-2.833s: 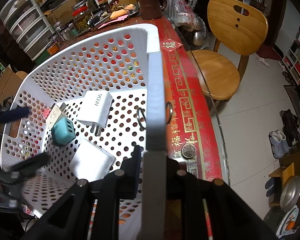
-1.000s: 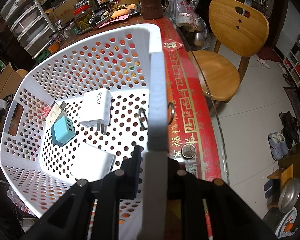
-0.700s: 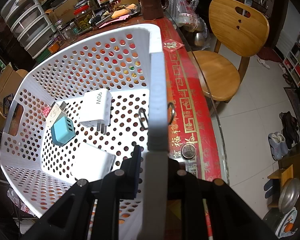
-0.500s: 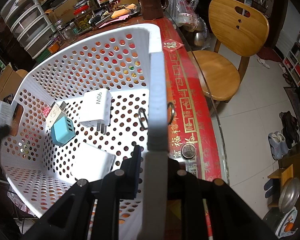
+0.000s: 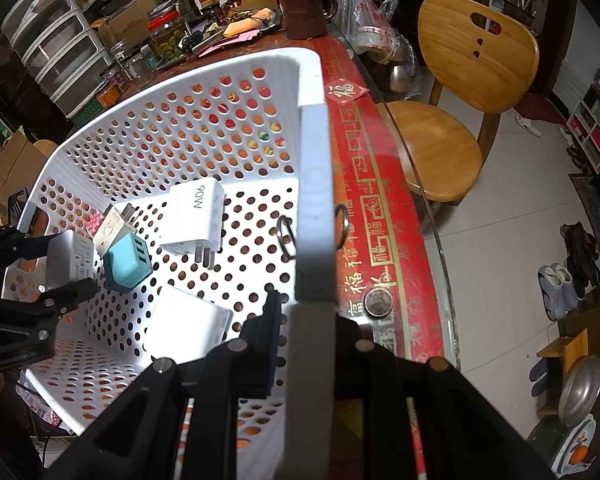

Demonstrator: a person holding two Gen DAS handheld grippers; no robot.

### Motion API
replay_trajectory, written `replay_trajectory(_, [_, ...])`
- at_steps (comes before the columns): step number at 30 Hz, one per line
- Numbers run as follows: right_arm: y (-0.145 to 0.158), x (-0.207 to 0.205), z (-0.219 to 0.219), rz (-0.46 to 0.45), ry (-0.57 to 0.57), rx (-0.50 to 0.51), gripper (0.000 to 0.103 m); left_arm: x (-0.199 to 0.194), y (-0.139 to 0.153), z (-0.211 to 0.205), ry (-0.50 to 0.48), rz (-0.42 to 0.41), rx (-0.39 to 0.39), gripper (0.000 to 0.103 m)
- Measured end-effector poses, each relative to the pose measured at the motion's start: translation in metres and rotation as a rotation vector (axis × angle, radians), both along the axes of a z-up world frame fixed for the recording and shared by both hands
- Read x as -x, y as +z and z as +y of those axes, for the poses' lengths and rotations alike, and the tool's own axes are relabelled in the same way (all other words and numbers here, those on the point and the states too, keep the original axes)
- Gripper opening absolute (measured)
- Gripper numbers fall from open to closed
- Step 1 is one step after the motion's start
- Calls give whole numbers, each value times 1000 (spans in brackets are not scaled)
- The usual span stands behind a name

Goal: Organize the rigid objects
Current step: 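Carry the white square charger into the basket and release it with the left tool, then move the left tool back to the table and grasp a small white USB charger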

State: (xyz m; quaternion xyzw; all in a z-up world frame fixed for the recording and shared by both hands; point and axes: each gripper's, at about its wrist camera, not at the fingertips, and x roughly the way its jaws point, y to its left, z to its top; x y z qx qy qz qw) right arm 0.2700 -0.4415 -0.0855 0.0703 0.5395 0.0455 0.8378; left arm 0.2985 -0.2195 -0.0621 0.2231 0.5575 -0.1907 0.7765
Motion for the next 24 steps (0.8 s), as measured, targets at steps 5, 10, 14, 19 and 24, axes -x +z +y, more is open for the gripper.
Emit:
replay_trajectory(5, [0, 0, 0, 0, 1, 0, 19, -1, -6, -2, -1, 9, -3, 58])
replay_trajectory(10, [0, 0, 0, 0, 1, 0, 19, -1, -4, -6, 2, 5, -3, 58])
replay_trajectory(14, [0, 0, 0, 0, 1, -1, 19, 0, -4, -7, -1, 7, 4, 58])
replay_trajectory(19, [0, 0, 0, 0, 1, -1, 19, 2, -2, -5, -3, 0, 24, 69])
replay_trajectory(24, [0, -1, -1, 0, 0, -1, 19, 7, 20, 4, 6, -64, 49, 95])
